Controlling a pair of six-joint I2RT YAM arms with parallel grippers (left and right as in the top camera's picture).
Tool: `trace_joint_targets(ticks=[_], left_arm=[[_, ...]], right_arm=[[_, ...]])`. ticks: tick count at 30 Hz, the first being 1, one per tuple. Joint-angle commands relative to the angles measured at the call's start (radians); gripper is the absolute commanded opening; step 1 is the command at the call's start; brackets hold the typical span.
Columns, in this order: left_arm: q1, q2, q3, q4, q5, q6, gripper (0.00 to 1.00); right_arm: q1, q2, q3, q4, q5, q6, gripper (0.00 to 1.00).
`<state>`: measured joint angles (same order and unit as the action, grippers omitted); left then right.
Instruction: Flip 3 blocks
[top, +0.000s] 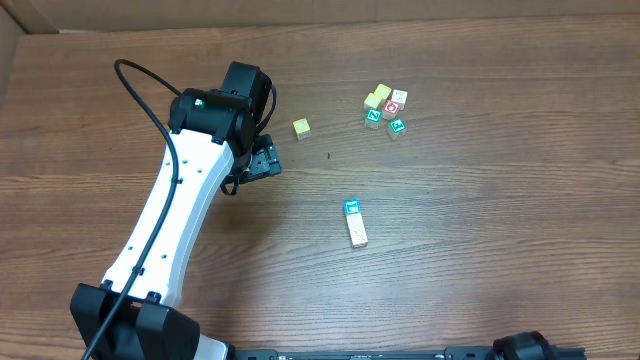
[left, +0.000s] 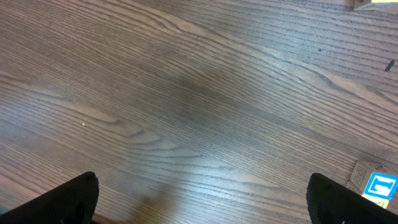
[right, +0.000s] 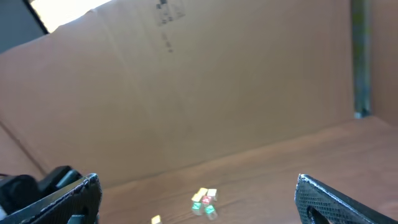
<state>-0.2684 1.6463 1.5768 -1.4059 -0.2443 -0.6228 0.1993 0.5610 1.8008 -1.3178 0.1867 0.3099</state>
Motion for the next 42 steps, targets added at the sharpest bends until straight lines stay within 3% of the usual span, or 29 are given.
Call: trace_joint_targets(ticks=[1,7,13,29,35,42], left_arm=[[-0.005,0.009,-0.003,0.001,-0.017,-0.013,0.99],[-0.005,0.009,-0.003,0.001,-0.017,-0.013,1.0],[-0.005,0.009,-0.003,0.001,-0.018,-0.013,1.0],[-0.005,0.009,-0.003,0.001,-0.018,-0.013,1.0],[-0.005,0.009,-0.003,0.001,-0.018,-0.013,1.0],[-0.005,0.009,-0.003,0.001,-0.018,-0.013,1.0]], right_arm=[[-0.054,-0.071,-0.088,0.008,0.022,-0.004,1.0],[-0.104,-0.213,-0.319,0.134,0.014,-0.004,1.0],[-0.105,-0.354,-0.6,0.367,-0.016,-0.004,1.0],[-0.156,-0.558,-1.375,1.45,-0.182,-0.003,1.0],[-0.156,-0.558,-1.559,1.648,-0.182,-0.003,1.0],[-0.156,-0.558,-1.761,1.751,-0.182,-0.003,1.0]])
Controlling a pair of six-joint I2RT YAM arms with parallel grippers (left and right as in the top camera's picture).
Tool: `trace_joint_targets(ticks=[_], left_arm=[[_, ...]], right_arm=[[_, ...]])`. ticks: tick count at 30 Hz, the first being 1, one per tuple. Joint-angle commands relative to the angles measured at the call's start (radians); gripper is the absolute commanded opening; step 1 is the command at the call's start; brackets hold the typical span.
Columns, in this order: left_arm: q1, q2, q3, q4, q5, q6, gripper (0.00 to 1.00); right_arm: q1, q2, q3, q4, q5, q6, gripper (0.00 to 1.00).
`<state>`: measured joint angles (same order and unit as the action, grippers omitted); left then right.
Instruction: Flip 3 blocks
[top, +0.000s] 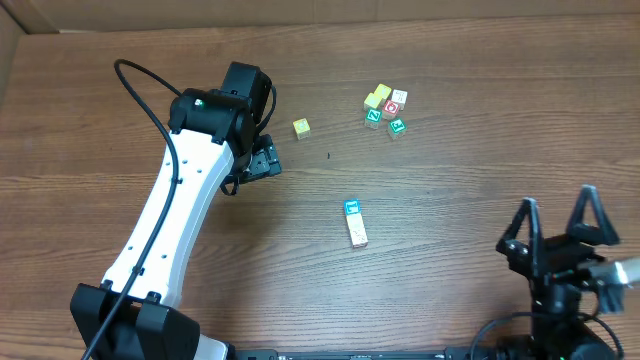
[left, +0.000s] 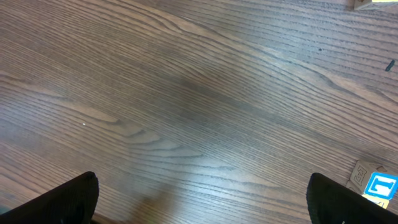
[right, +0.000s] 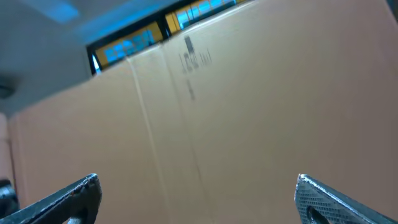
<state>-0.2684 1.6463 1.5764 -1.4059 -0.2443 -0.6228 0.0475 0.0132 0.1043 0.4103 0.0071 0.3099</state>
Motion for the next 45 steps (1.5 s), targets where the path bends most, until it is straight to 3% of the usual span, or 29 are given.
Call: trace_joint_targets(ticks=[1,8,15,19,45], left_arm=[[-0.005,0.009,-0.003,0.001,-0.018,-0.013,1.0],[-0.005,0.009,-0.003,0.001,-0.018,-0.013,1.0],[-0.005,0.009,-0.003,0.001,-0.017,-0.013,0.99],[-0.005,0.009,-0.003,0.001,-0.018,-0.013,1.0],[-0.005,0.009,-0.003,0.001,-0.018,-0.013,1.0]], right_arm=[[-0.004,-0.01,-0.083,0.027,-0.002,-0.004,1.0],[-0.004,-0.01,-0.097,-0.15,-0.063,-0.169,1.0],[-0.004,-0.01,-0.097,-0.477,-0.103,-0.403,1.0],[-0.004,-0.01,-0.097,-0.486,-0.116,-0.534,1.0],[-0.004,-0.01,-0.097,-0.486,-0.114,-0.509,1.0]])
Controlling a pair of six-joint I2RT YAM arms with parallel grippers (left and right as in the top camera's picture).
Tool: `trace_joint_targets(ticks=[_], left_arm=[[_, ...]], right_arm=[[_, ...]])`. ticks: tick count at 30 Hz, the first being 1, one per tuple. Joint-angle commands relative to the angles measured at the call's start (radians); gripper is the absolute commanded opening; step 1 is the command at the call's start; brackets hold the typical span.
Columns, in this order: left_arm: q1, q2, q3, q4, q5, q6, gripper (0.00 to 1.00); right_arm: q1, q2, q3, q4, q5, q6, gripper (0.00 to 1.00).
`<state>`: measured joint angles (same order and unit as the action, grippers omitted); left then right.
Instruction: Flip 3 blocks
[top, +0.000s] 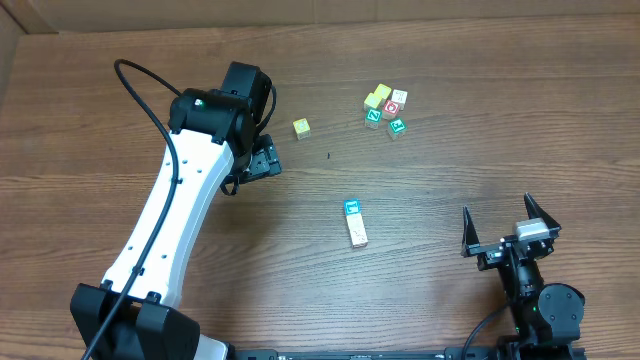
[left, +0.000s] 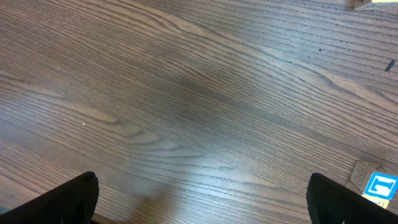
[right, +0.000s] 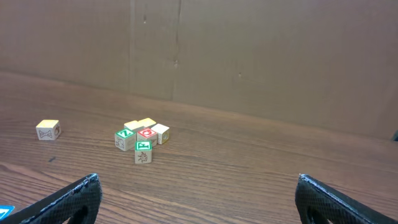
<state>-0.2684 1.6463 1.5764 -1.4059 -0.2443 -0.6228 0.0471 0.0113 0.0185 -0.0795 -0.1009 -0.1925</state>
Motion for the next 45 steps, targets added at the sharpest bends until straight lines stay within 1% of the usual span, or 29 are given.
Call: trace_joint_targets(ticks=[1,31,33,37,45], left_arm=[[-0.005,0.009,-0.003,0.001,-0.018,-0.013,1.0],[-0.008,-0.006,-0.003,0.002,-0.017,-0.013,1.0],[-0.009,-0.043,-0.003,0.002,-0.017,-0.013,1.0],[-0.009,-0.177,-0.003,0.002,-0.018,-0.013,1.0],[-0.005,-0.529,-0.003,0.001,-0.017,-0.013,1.0]], right_arm=[[-0.003,-0.008,-0.011,0.004,-0.006,-0.006,1.0],[-0.003,-0.008,-0.011,0.004,-0.006,-0.006,1.0],[-0.003,-0.008,-0.011,0.004,-0.006,-0.006,1.0],[-0.003,-0.008,-0.011,0.004,-0.006,-0.006,1.0],[-0.003,-0.008,-0.011,0.004,-0.006,-0.006,1.0]])
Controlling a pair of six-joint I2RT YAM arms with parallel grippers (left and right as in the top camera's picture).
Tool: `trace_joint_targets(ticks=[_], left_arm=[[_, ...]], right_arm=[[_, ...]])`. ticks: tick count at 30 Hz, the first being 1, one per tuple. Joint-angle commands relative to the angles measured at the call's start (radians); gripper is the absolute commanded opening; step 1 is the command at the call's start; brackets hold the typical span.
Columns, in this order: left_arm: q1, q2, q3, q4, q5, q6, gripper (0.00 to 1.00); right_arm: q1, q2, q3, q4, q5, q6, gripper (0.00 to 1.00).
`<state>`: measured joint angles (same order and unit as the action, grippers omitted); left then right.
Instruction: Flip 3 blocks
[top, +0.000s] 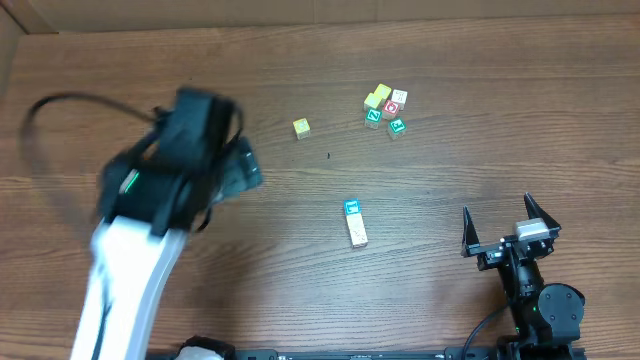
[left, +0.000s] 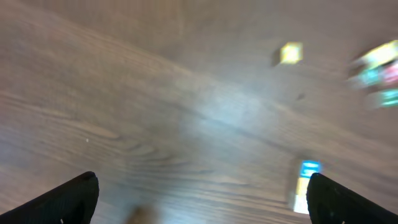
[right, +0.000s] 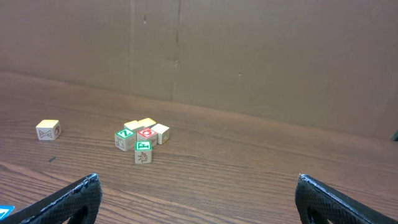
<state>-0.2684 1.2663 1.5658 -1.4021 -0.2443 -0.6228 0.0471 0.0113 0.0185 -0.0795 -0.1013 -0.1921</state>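
Observation:
Several small lettered blocks lie on the wooden table (top: 450, 150). A yellow block (top: 301, 128) sits alone. A cluster of several blocks (top: 385, 108) lies to its right. A blue-topped block (top: 351, 208) touches a tan block (top: 358, 234) near the middle. My left gripper (top: 243, 168) is blurred, open and holding nothing, left of all the blocks. Its wrist view shows the yellow block (left: 289, 53), the cluster (left: 379, 68) and the blue-topped block (left: 309, 168) beyond the open left gripper (left: 202, 180). My right gripper (top: 498, 225) stands open at the lower right, facing the cluster (right: 142, 135).
A cardboard wall (right: 249, 56) stands behind the table's far edge. The left arm (top: 140, 220) and its black cable (top: 60, 105) cover the left part of the table. Bare wood lies between the right gripper (right: 196, 180) and the blocks.
My left arm has shifted to the left and shows blurred. Its wrist view now takes in the yellow block and the cluster from farther off. The right arm and the blocks have not moved.
At first the right arm was outside the overhead view, its camera tilted at the cardboard wall. Then its gripper showed at the lower right, then it stood level facing the blocks. The left arm held still over bare wood until now. No block has moved.

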Motion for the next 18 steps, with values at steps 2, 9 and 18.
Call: trace_joint_targets(ticks=[2,9,18], left_arm=[[-0.005,-0.237,0.008,-0.003,-0.018,-0.013,1.0],[-0.005,-0.533,0.008,-0.015,-0.027,-0.006,1.0],[0.055,-0.787,0.006,-0.063,-0.08,0.002,1.0]], right_arm=[[-0.003,-0.008,-0.011,0.004,-0.005,-0.006,1.0],[-0.003,-0.008,-0.011,0.004,-0.005,-0.006,1.0],[-0.003,-0.008,-0.011,0.004,-0.005,-0.006,1.0]])
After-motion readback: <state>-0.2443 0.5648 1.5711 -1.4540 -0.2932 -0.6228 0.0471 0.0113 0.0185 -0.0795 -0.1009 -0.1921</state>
